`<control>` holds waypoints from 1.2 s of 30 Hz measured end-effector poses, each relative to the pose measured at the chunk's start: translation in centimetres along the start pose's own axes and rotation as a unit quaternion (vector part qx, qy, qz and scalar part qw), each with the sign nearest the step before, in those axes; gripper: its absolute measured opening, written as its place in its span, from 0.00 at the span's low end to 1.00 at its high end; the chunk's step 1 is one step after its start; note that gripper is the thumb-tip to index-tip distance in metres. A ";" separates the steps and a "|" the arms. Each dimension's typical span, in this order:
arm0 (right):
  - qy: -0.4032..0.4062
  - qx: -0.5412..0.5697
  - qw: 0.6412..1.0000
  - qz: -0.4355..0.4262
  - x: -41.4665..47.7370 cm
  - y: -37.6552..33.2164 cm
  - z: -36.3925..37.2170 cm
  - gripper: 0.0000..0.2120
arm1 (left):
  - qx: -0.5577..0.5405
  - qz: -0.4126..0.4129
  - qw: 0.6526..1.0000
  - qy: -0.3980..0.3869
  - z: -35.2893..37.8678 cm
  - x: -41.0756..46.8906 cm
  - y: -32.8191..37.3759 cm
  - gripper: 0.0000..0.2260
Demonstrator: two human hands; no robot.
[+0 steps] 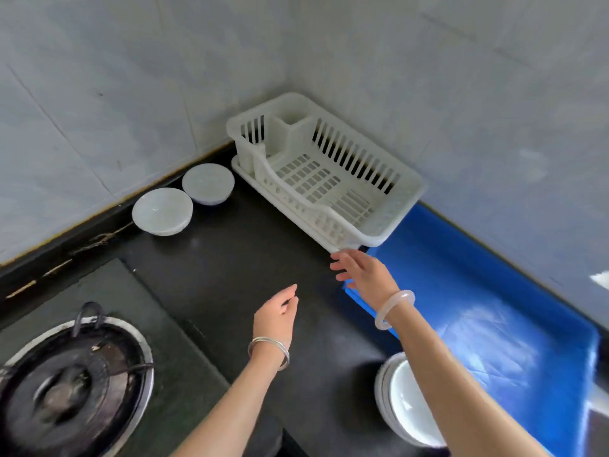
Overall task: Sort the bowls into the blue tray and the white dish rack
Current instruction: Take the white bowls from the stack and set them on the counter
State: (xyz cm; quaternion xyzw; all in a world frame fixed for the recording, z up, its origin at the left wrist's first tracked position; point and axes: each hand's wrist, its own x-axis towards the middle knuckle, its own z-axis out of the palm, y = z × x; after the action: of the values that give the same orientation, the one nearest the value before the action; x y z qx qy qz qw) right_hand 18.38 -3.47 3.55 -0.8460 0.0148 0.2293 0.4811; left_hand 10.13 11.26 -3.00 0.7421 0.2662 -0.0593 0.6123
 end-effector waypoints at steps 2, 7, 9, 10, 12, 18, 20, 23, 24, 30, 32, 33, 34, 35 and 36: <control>0.049 -0.056 0.997 0.014 -3.6 3.3 -2.4 0.11 | 0.056 0.024 0.996 -0.064 3.0 -2.7 -0.1 0.13; 0.119 -0.231 0.963 0.073 -11.3 11.0 -6.5 0.10 | 0.209 0.107 0.957 -0.173 8.7 -8.4 -1.0 0.14; 0.114 -0.296 0.944 0.094 -13.4 13.3 -7.1 0.13 | 0.228 0.122 0.947 -0.190 10.0 -9.8 -1.5 0.14; 0.107 -0.318 0.937 0.100 -14.3 14.1 -7.2 0.14 | 0.236 0.127 0.945 -0.190 10.3 -10.3 -1.7 0.14; 0.106 -0.331 0.932 0.106 -15.5 15.2 -7.1 0.17 | 0.248 0.133 0.943 -0.179 10.7 -11.0 -2.1 0.15; 0.139 -0.340 0.923 0.113 -15.7 15.3 -6.7 0.11 | 0.246 0.131 0.947 -0.157 11.1 -11.7 -2.9 0.16; 0.144 -0.344 0.920 0.119 -15.4 15.0 -6.7 0.09 | 0.241 0.122 0.951 -0.151 11.2 -11.8 -3.0 0.16; 0.155 -0.339 0.920 0.121 -15.3 14.8 -6.9 0.08 | 0.230 0.109 0.957 -0.141 11.3 -12.1 -3.1 0.16; 0.159 -0.342 0.918 0.121 -15.5 14.7 -6.9 0.08 | 0.227 0.104 0.959 -0.137 11.3 -12.1 -3.1 0.16; 0.182 -0.282 0.931 0.141 -16.7 14.6 -8.2 0.10 | 0.245 0.093 0.956 -0.133 11.5 -12.1 -2.7 0.15; 0.206 -0.239 0.937 0.148 -17.3 14.5 -8.9 0.09 | 0.251 0.079 0.954 -0.141 11.8 -11.9 -2.4 0.17; 0.219 -0.217 0.939 0.149 -17.7 14.4 -9.3 0.08 | 0.251 0.072 0.954 -0.148 11.9 -11.8 -2.2 0.18; 0.230 -0.197 0.941 0.149 -18.0 14.4 -9.6 0.08 | 0.251 0.068 0.953 -0.153 12.1 -11.7 -2.0 0.18; 0.238 -0.180 0.943 0.147 -18.4 14.4 -9.9 0.07 | 0.252 0.070 0.953 -0.154 12.2 -11.6 -1.9 0.19; 0.243 -0.167 0.945 0.145 -18.7 14.4 -10.2 0.07 | 0.255 0.075 0.952 -0.150 12.4 -11.6 -1.8 0.18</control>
State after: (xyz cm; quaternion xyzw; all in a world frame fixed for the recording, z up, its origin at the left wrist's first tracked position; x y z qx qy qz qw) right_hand 1.94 -23.26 3.82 -0.9329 0.2148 0.0833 0.2767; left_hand 2.41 -3.89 -2.77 0.8740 0.0911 -0.1896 0.4380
